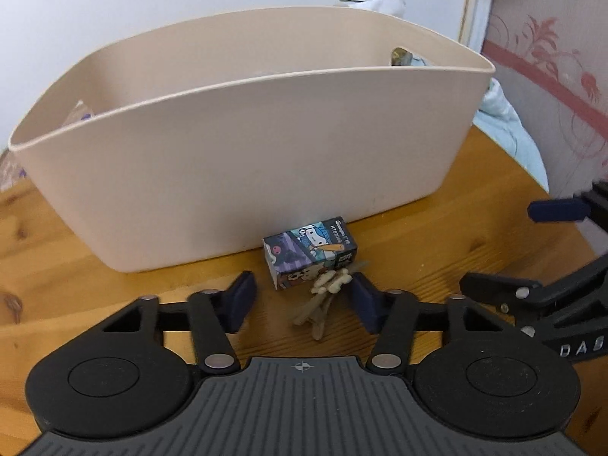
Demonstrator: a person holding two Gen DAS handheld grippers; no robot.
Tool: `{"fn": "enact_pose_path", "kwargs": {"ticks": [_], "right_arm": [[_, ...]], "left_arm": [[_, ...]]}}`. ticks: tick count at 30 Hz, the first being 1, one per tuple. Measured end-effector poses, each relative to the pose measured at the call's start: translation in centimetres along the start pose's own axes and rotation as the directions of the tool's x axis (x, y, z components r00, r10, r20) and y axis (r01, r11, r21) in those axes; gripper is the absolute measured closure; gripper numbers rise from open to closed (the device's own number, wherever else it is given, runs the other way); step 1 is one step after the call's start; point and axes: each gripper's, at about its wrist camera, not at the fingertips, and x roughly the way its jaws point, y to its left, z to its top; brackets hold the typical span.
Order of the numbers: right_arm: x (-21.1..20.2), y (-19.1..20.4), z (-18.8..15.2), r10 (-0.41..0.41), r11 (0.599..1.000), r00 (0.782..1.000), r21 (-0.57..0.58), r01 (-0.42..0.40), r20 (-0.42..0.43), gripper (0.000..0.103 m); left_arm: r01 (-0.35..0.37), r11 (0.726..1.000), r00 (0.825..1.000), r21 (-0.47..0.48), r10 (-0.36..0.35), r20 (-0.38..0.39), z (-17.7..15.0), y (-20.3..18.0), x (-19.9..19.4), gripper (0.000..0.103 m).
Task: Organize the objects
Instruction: 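Close the left tool on the bundle of beige sticks, then move the right tool to the small purple cartoon carton beside the bin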
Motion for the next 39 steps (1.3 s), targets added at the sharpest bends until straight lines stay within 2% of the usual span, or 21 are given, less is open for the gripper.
{"fn": "enact_pose_path", "kwargs": {"ticks": [3,6,9,13,22,24,29,31,33,39], "right_arm": [[0.2,0.0,0.1,0.003,1.000,1.000,0.004,-0.003,-0.002,0.001],[0.3,0.2,0.1,0.009,1.000,1.000,0.002,-0.009,-0.004,0.001],[0.4,0.7,0.0,0.018,1.000,1.000,-0.007,-0.018,-0.007,0.001],[0.5,1.4,0.0,0.030,0.999,0.999,-0.019,-0.031,-0.011,0.001],[0.6,2.9,-0.1,0.054,0.998,0.998,-0.039,-0.055,-0.019,0.001],[0.6,3.2,-0.1,0.059,0.997,0.998,-0.046,-0.060,-0.020,0.001],[0.8,3.7,0.0,0.069,0.996,0.997,-0.053,-0.070,-0.023,0.001],[0.8,4.1,-0.1,0.070,0.996,0.997,-0.057,-0.071,-0.024,0.001],[0.8,4.3,-0.1,0.072,0.995,0.997,-0.060,-0.074,-0.025,0.001],[0.8,5.5,0.2,0.099,0.992,0.995,-0.071,-0.100,-0.023,0.001]], "left_arm": [[0.021,1.000,1.000,0.009,-0.021,-0.009,-0.1,0.1,-0.3,0.073],[0.034,0.999,0.999,0.011,-0.034,-0.016,-0.6,0.2,-0.9,0.081],[0.032,0.999,0.999,0.023,-0.032,-0.017,-1.1,0.1,-1.3,0.085],[-0.002,0.999,1.000,0.038,0.003,-0.027,-1.5,-0.1,-1.9,0.085],[-0.062,0.998,0.997,0.016,0.063,-0.043,-2.6,2.4,-3.4,0.085],[-0.080,0.997,0.996,0.009,0.080,-0.046,-3.0,3.0,-3.8,0.073],[-0.093,0.996,0.995,-0.003,0.092,-0.047,-3.4,3.5,-4.1,0.072],[-0.084,0.996,0.996,-0.011,0.083,-0.045,-3.5,3.7,-4.1,0.073],[-0.064,0.998,0.997,-0.019,0.063,-0.045,-3.4,3.6,-4.0,0.088],[-0.069,0.997,0.996,-0.020,0.067,-0.053,-4.2,3.9,-4.6,0.088]]}}
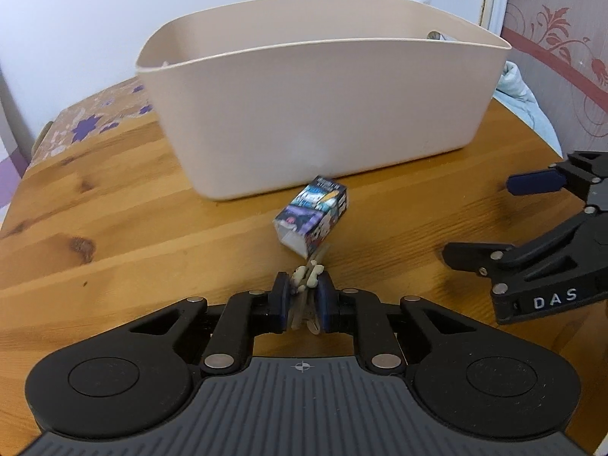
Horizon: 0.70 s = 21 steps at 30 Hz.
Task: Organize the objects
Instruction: 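Move the right tool to the small purple cartoon carton beside the bin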
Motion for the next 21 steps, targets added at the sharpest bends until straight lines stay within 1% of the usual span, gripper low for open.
{"fn": "enact_pose_path", "kwargs": {"ticks": [4,10,16,21], "right_arm": [[0.6,1.5,0.2,0.029,0.999,1.000,-0.026,-0.029,-0.004,0.001],[1.4,4.0,0.9,0.059,0.996,0.998,-0.060,-0.059,-0.002,0.001],[2.7,5.4,2.0,0.070,0.995,0.998,-0.069,-0.069,0.008,0.001],[3.6,6.6,2.9,0.072,0.994,0.997,-0.081,-0.070,0.023,0.000]], "left_arm": [[-0.016,0.999,1.000,-0.037,0.016,-0.001,-0.8,1.7,-0.5,0.088],[-0.049,0.994,0.999,-0.095,0.049,-0.001,-0.8,4.3,-0.4,0.088],[-0.049,0.996,0.999,-0.075,0.049,0.005,0.0,5.3,0.2,0.088],[-0.040,0.996,0.999,-0.080,0.042,0.018,1.0,6.7,1.2,0.088]]}}
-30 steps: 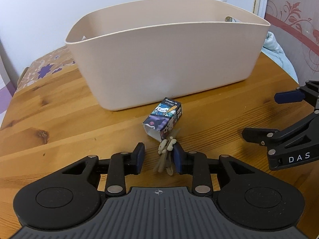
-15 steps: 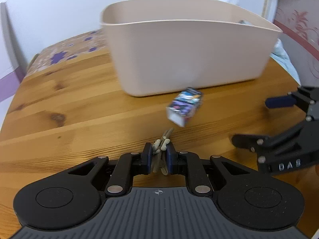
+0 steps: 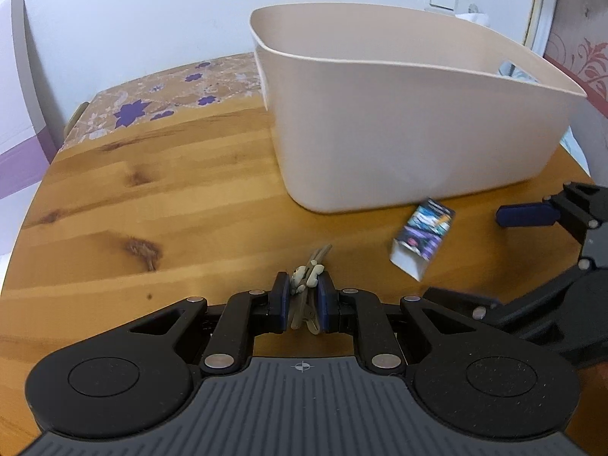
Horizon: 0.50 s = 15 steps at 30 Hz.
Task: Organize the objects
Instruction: 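Move the right tool to the small purple cartoon carton beside the bin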
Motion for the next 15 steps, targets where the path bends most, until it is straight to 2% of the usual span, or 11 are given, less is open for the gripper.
{"fn": "enact_pose_path", "kwargs": {"ticks": [6,9,12,15], "right_arm": [[0.8,0.9,0.7,0.010,1.000,1.000,-0.007,-0.009,0.025,0.002],[0.6,1.0,0.8,0.015,1.000,0.999,-0.009,-0.015,0.035,0.009],[0.6,1.2,1.0,0.016,1.000,0.999,-0.008,-0.015,0.047,0.020],[0.6,1.6,1.3,0.014,1.000,0.998,-0.005,-0.013,0.057,0.036]], "left_arm": [[0.020,1.000,1.000,0.000,-0.020,0.019,0.8,1.0,1.0,0.088],[0.030,1.000,0.999,0.000,-0.030,0.032,0.8,1.3,1.2,0.088],[0.035,0.999,0.999,0.003,-0.035,0.036,0.9,1.3,1.4,0.088],[0.034,0.999,0.999,0.005,-0.034,0.037,0.9,1.4,1.5,0.088]]}}
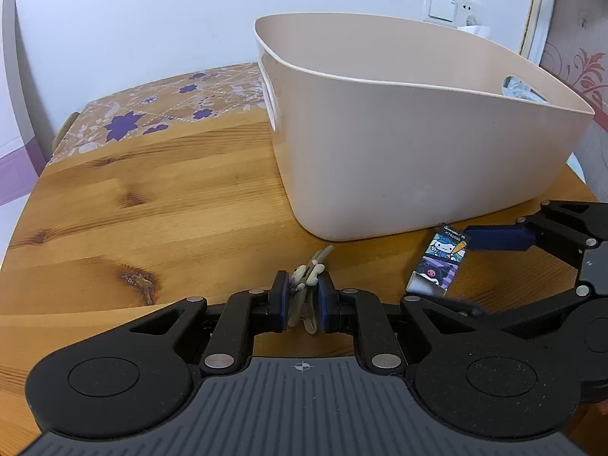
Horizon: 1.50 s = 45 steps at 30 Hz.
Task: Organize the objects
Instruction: 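Move the right tool to the small purple cartoon carton beside the bin, then lift the beige sticks and purple carton and carry both over the bin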
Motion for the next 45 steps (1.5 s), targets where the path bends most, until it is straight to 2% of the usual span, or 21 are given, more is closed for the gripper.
{"fn": "enact_pose_path", "kwargs": {"ticks": [2,7,13,28,36,45], "right_arm": [[-0.3,0.0,0.0,0.002,1.000,1.000,0.006,-0.002,0.001,0.057],[-1.1,-0.2,-0.4,-0.003,1.000,1.000,0.013,0.003,-0.010,0.057],[-2.9,-1.2,-1.6,-0.009,0.999,1.000,0.033,0.010,-0.010,0.057],[-10.5,-4.7,-3.7,-0.079,0.994,0.992,0.083,0.071,0.097,0.057],[-14.0,-6.3,-4.1,-0.123,0.989,0.978,0.100,0.107,0.169,0.057],[-15.3,-7.4,-1.2,-0.167,0.985,0.950,0.092,0.147,0.265,0.057]], "left_arm": [[-0.001,1.000,1.000,0.002,0.001,-0.001,0.0,0.1,0.0,0.088],[-0.038,0.999,0.999,0.001,0.038,0.010,-0.4,-0.4,-0.4,0.088],[-0.044,0.999,0.999,-0.007,0.044,0.025,-0.4,-1.0,-1.6,0.088],[-0.029,0.999,0.995,0.035,0.025,0.100,-0.2,-5.3,-6.9,0.088],[-0.012,0.999,0.984,0.038,0.005,0.178,1.1,-7.2,-10.3,0.088],[-0.012,0.999,0.967,0.036,0.002,0.256,3.9,-8.2,-11.9,0.088]]}}
